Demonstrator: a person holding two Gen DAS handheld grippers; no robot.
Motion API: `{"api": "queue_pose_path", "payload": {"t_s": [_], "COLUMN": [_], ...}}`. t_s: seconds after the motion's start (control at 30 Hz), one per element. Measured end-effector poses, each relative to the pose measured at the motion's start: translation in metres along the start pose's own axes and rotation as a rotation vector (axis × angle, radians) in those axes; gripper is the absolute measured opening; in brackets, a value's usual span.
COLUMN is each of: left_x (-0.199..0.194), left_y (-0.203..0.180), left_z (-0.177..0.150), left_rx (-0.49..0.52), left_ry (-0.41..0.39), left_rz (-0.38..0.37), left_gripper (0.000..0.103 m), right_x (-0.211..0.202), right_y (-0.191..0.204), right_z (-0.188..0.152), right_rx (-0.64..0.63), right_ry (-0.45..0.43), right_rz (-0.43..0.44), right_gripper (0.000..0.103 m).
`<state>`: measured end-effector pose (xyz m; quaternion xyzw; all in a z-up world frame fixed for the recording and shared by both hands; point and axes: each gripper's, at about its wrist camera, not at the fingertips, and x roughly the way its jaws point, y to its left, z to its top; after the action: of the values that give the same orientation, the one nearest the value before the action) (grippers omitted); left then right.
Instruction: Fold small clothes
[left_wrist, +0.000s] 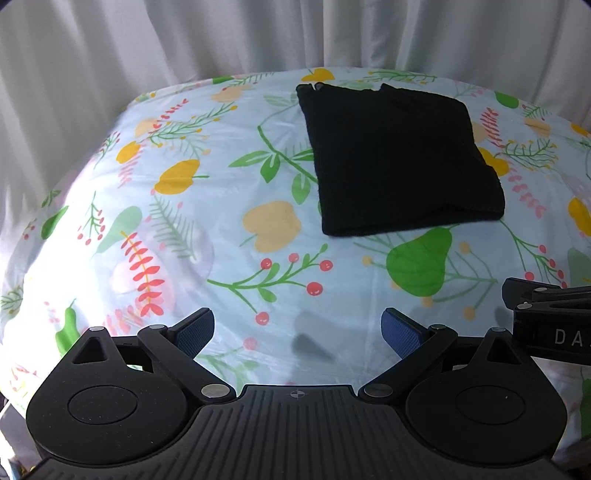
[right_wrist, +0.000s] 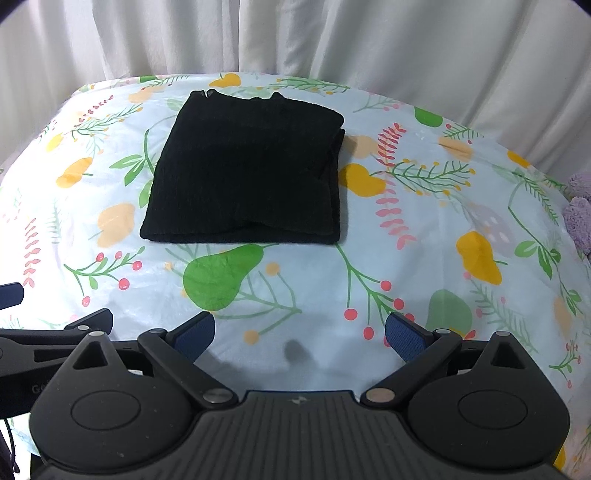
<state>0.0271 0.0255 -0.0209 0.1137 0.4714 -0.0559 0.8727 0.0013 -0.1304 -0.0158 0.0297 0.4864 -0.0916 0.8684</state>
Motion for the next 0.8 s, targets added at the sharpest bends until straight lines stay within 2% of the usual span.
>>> {"api": "queue_pose_path", "payload": {"t_s": [0.8], "left_x": [-0.0042], "left_y": [-0.0052], "left_z": [0.0032], "left_rx": [-0.001], "left_ry": [-0.009], "left_rz": [-0.006], "left_gripper": [0.1], "right_x": [-0.0051], "right_y": [-0.0039], "right_z": [0.0009], "right_rx": [0.026], "right_ry": [-0.024], "right_rz": [-0.013], "right_gripper": [0.099]}}
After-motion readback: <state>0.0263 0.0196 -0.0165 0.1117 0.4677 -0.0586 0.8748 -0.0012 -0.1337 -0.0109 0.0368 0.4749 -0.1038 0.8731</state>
